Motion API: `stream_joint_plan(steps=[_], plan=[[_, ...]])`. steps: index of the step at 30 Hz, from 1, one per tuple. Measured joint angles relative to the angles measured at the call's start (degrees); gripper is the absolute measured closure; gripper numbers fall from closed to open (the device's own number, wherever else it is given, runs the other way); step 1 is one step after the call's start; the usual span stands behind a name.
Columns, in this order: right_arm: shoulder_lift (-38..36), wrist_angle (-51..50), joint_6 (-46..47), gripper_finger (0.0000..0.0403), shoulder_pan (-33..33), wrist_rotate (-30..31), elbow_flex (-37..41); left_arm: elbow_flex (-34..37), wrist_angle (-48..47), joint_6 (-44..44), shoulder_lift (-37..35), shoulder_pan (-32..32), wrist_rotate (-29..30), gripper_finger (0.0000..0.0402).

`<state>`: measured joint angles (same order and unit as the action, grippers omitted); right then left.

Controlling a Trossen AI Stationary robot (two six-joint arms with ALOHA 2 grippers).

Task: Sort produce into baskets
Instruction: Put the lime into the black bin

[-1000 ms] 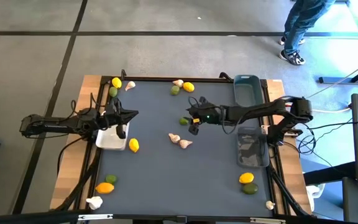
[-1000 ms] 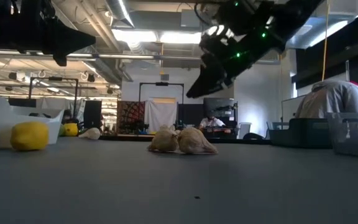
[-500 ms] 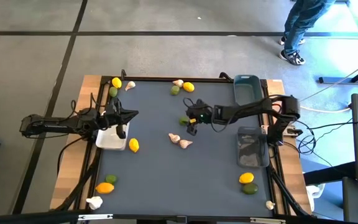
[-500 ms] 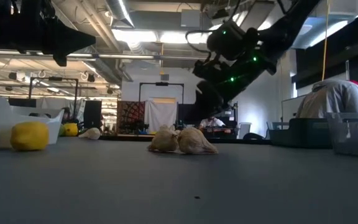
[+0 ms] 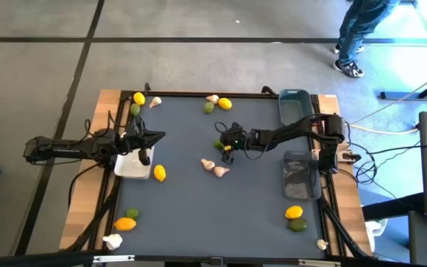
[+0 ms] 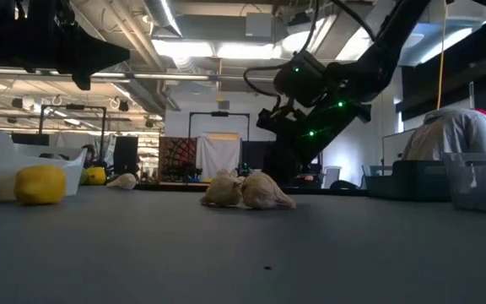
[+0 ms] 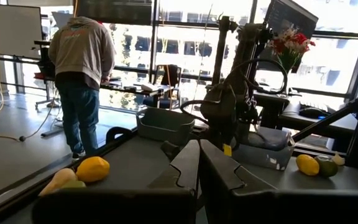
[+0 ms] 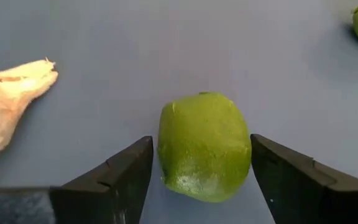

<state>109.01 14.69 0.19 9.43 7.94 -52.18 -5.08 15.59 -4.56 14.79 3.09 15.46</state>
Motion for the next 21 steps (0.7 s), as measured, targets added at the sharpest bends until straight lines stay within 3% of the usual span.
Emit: stream_joint_plan(steps=[10, 16, 21], plan=[[-0.02, 0.53, -0.51, 0.0279, -0.02, 0.0, 0.0, 0.0, 0.0, 0.31, 0.0, 0.0, 0.0, 0.0396], [-1.97, -1.89, -0.59, 0.0283, -0.02, 1.06, 0.0, 0.0, -0.01, 0.84, 0.0, 0.0, -0.02, 0.0396], [-7.18, -8.71, -0.74, 0.0268, -0.04, 5.75, 0.0, 0.0, -0.02, 0.57, 0.0, 0.0, -0.02, 0.0396]])
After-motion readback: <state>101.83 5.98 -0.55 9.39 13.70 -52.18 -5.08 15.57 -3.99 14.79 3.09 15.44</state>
